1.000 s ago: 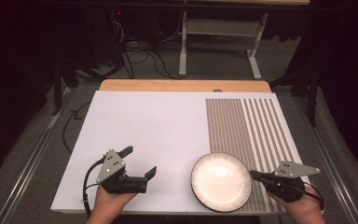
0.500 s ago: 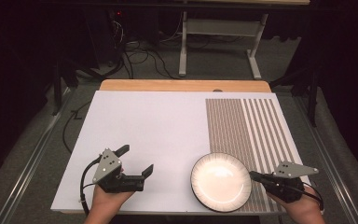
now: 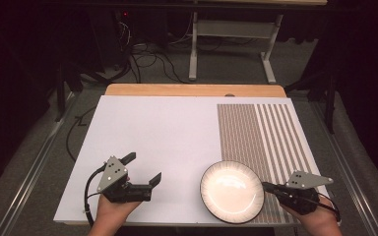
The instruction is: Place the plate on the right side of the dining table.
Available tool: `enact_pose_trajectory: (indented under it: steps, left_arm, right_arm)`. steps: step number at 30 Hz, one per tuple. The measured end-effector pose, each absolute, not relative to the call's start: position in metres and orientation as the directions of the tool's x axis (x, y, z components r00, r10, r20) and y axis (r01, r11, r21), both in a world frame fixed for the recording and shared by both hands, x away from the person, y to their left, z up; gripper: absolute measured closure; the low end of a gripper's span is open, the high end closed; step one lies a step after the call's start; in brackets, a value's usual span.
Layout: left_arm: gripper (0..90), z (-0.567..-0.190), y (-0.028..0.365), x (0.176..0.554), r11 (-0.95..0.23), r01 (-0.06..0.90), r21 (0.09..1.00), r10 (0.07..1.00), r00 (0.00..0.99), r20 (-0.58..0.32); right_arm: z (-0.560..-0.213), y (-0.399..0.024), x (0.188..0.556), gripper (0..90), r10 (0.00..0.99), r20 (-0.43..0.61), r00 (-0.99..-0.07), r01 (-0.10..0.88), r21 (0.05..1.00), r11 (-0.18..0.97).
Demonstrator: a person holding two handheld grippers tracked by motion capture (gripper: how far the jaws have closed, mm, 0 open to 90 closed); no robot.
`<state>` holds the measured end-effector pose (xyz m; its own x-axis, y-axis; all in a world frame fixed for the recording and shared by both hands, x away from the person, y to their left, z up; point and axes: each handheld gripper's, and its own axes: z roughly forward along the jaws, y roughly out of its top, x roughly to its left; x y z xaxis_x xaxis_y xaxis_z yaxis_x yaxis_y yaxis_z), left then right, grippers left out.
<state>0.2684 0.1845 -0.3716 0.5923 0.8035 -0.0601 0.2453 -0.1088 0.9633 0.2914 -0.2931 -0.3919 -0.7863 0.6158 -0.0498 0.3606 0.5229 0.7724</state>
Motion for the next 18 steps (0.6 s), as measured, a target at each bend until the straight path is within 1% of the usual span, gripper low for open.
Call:
enact_pose_trajectory:
  steps: [14, 18]
  left_arm:
    - [0.0, -0.371, 0.187, 0.269, -0.099, 0.248, 0.964, 0.806, 0.587, -0.069]
    - [0.0, -0.372, 0.186, 0.269, -0.101, 0.250, 0.963, 0.805, 0.589, -0.069]
  right_arm:
    - [-0.397, -0.275, 0.291, 90.0, 0.572, -0.044, -0.819, 0.350, 0.751, 0.560]
    - [-0.398, -0.276, 0.291, 90.0, 0.574, -0.030, -0.818, 0.358, 0.755, 0.550]
